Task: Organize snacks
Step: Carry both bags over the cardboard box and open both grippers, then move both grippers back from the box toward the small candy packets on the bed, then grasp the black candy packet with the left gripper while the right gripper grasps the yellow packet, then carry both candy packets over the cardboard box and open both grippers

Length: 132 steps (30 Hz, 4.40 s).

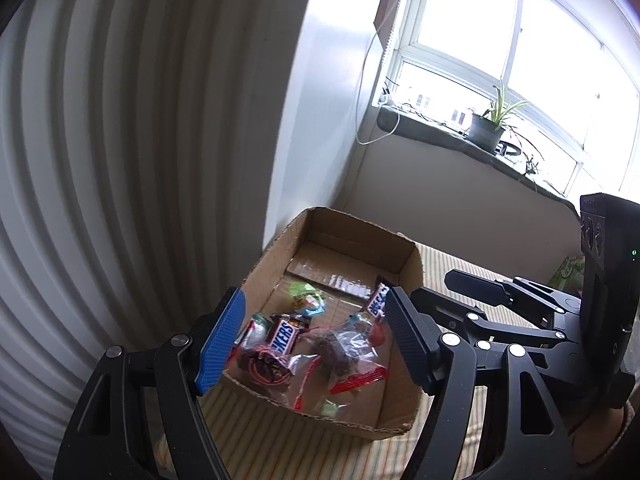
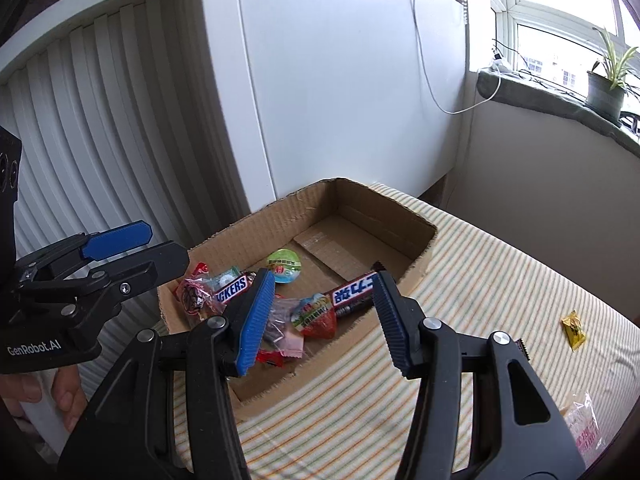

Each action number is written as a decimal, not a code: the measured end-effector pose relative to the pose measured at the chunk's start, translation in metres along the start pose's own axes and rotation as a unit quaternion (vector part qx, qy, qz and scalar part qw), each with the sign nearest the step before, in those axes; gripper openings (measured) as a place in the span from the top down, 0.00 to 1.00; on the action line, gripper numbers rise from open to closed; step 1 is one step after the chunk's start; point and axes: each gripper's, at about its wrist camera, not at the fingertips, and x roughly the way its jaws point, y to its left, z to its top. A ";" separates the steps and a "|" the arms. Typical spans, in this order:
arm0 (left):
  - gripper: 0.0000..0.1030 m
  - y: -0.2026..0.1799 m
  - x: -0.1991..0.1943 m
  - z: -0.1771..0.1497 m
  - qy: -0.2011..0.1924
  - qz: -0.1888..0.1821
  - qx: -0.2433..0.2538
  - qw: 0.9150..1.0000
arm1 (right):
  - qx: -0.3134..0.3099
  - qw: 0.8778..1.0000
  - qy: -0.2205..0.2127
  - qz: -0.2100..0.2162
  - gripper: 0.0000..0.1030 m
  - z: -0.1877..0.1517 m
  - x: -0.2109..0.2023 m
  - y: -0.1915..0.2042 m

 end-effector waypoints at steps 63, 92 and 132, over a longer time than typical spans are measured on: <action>0.30 -0.230 0.193 -0.057 0.199 -0.095 0.168 0.961 | 0.023 0.977 0.181 -0.106 0.29 -0.056 0.034 -0.266; 0.76 -0.204 0.194 -0.042 0.163 -0.101 0.133 0.972 | 0.024 0.976 0.185 -0.114 0.77 -0.055 0.034 -0.271; 0.76 -0.110 -0.052 0.014 -0.050 -0.149 0.084 0.984 | -0.056 0.979 0.061 -0.186 0.77 0.018 -0.144 -0.047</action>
